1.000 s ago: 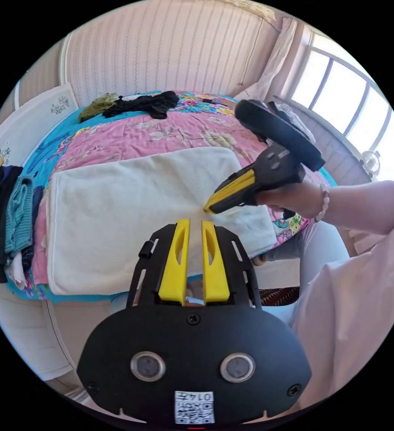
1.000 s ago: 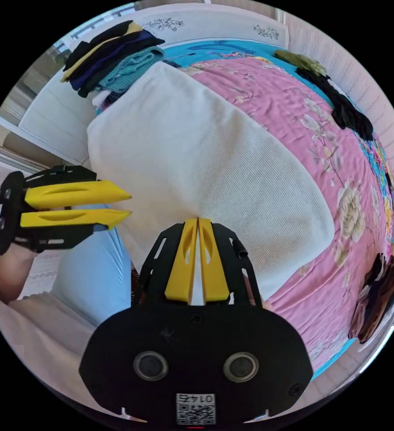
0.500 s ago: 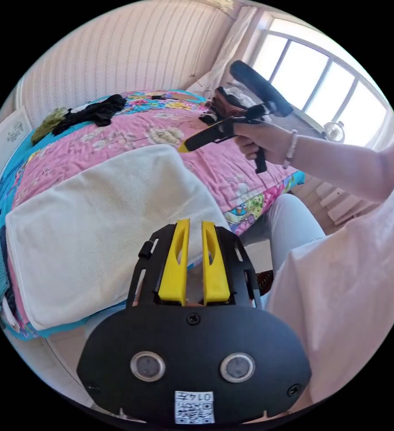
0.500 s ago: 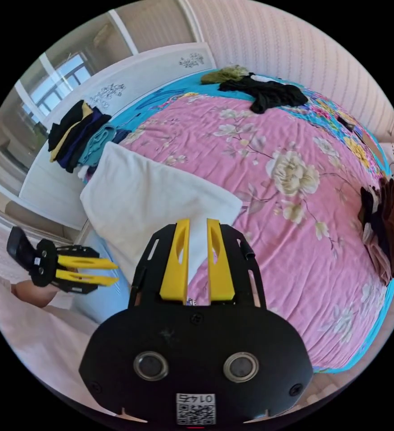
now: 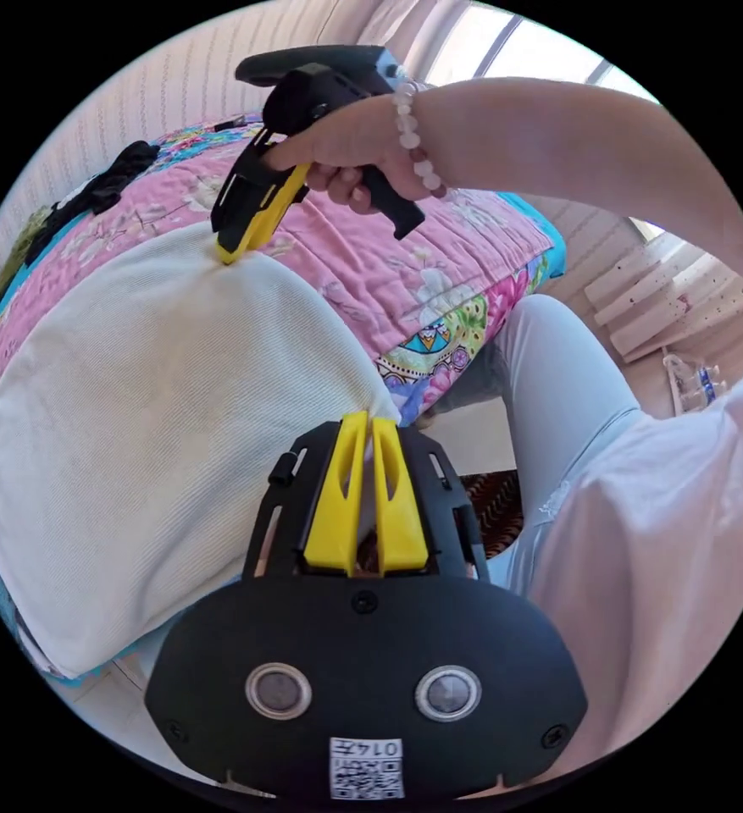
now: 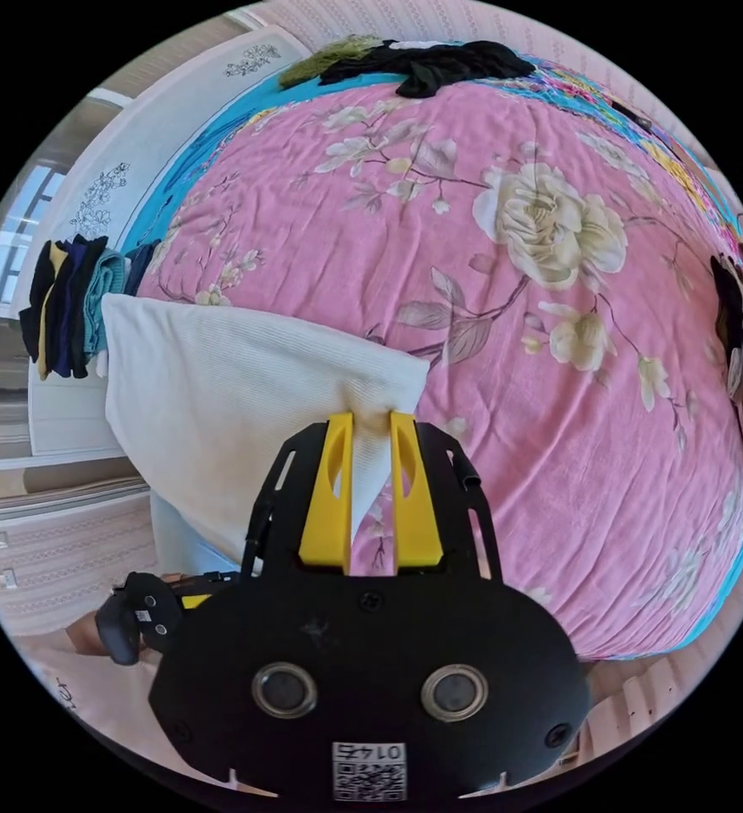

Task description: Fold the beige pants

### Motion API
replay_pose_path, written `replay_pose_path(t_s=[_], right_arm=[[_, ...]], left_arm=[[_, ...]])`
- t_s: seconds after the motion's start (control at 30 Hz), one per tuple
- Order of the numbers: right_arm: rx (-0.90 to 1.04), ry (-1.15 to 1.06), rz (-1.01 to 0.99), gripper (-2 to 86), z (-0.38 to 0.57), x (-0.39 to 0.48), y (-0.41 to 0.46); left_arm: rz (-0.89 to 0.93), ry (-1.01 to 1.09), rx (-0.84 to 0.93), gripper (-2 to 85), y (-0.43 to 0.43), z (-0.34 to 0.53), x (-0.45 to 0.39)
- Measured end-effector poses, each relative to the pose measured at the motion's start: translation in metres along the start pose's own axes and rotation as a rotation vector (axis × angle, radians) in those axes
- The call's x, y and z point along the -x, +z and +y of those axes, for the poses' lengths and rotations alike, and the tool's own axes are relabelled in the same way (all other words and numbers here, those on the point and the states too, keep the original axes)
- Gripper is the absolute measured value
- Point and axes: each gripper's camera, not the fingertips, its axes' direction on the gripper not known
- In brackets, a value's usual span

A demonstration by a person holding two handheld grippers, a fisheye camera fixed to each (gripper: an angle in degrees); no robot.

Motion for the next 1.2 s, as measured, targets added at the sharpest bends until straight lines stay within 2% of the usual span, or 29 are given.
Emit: replay_pose_path(t_s=[0.1,0.13,0.17,0.23,0.27,0.37,0.5,0.57,0.63,0.73,0.93,1.0,1.03,1.2], right_arm=[[-0.103,-0.016,0.031,5.1,0.016,0.019,-0.030],[-0.215,-0.038,0.055,2.5,0.033,0.036,-0.049],[-0.324,-0.129,0.065,1.6,0.052,0.061,-0.064],[-0.399,-0.325,0.059,0.6,0.069,0.108,-0.072],[-0.371,-0.445,0.062,0.3,0.068,0.142,-0.067],[-0.231,-0.611,0.127,-0.2,0.042,0.222,-0.039],[-0.216,-0.658,0.198,-0.3,0.005,0.285,-0.019],[-0.081,-0.629,0.287,-0.3,-0.029,0.309,0.012],[0.041,-0.612,0.313,-0.3,-0.050,0.312,0.041],[0.078,-0.576,0.248,-0.3,-0.071,0.304,0.056],[0.232,-0.624,0.259,-0.4,-0.101,0.324,0.035],[0.203,-0.659,0.281,-0.4,-0.100,0.329,0.027],[0.202,-0.659,0.280,-0.4,-0.100,0.324,0.033],[0.166,-0.524,0.125,-0.4,-0.117,0.295,0.006]], left_arm=[[0.012,-0.072,-0.057,0.0,-0.033,0.010,0.001],[-0.012,-0.097,-0.087,0.4,-0.049,0.019,0.001],[-0.037,-0.129,-0.120,0.6,-0.064,0.030,0.003],[-0.072,-0.194,-0.154,0.7,-0.082,0.047,0.011],[-0.092,-0.245,-0.163,0.5,-0.091,0.055,0.019],[-0.136,-0.307,-0.177,-0.4,-0.110,0.064,0.038],[-0.206,-0.315,-0.161,-0.9,-0.117,0.064,0.051],[-0.127,-0.305,-0.016,-1.0,-0.091,0.060,0.061],[-0.119,-0.292,0.020,-1.0,-0.078,0.059,0.062],[-0.134,-0.279,0.014,-1.0,-0.074,0.056,0.060],[-0.147,-0.225,-0.017,-1.0,-0.100,0.047,0.037],[-0.170,-0.206,-0.048,-1.0,-0.106,0.046,0.025],[-0.177,-0.198,-0.009,-1.0,-0.096,0.043,0.022],[-0.192,-0.135,0.039,-0.9,-0.085,0.035,0.016]])
